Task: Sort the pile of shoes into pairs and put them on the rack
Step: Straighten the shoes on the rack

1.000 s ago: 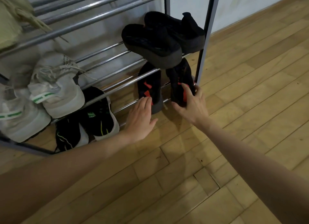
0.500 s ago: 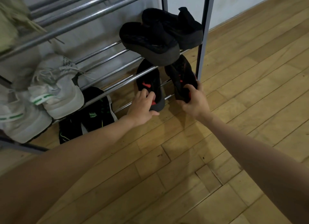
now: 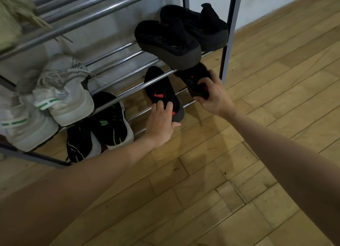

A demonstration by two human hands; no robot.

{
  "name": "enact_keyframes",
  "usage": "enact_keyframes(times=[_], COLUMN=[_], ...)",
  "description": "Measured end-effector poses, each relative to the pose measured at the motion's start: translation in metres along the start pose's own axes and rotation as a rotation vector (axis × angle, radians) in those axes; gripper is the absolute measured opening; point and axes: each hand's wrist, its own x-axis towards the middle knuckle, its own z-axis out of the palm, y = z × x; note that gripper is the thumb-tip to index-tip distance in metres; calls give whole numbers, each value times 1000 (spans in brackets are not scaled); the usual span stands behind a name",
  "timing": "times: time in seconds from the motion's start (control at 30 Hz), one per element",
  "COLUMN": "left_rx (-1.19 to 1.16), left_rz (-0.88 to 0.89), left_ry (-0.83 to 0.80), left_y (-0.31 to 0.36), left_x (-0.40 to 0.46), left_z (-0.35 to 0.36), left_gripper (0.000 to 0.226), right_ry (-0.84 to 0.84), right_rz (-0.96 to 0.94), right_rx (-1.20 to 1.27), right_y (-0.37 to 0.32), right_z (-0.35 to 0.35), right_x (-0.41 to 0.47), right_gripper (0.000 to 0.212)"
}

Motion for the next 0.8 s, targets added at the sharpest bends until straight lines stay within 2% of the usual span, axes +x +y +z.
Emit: enact_keyframes(times=[0.2, 0.37, 0.5, 0.63, 0.8], left_rx=[-60, -204, -252, -259, -223], left_rz=[-13, -108, -140, -176, -158], left_ry=[-1, -46, -3, 16, 11], left_y=[-6, -4, 6, 16, 25], left_x=[-12, -10, -5, 1, 12], left_z=[3, 3, 6, 14, 16], left_gripper=[47, 44, 36, 34, 35], right_ry=[-93, 85, 109, 99, 52], right_rz=[96, 41, 58, 99, 42], right_rx=[-27, -260, -326, -330, -237], right_y=[9, 5, 6, 6, 21], right_z=[-3, 8, 4, 0, -4], right_x=[9, -8, -7, -5, -14], right_gripper=[49, 47, 38, 36, 44])
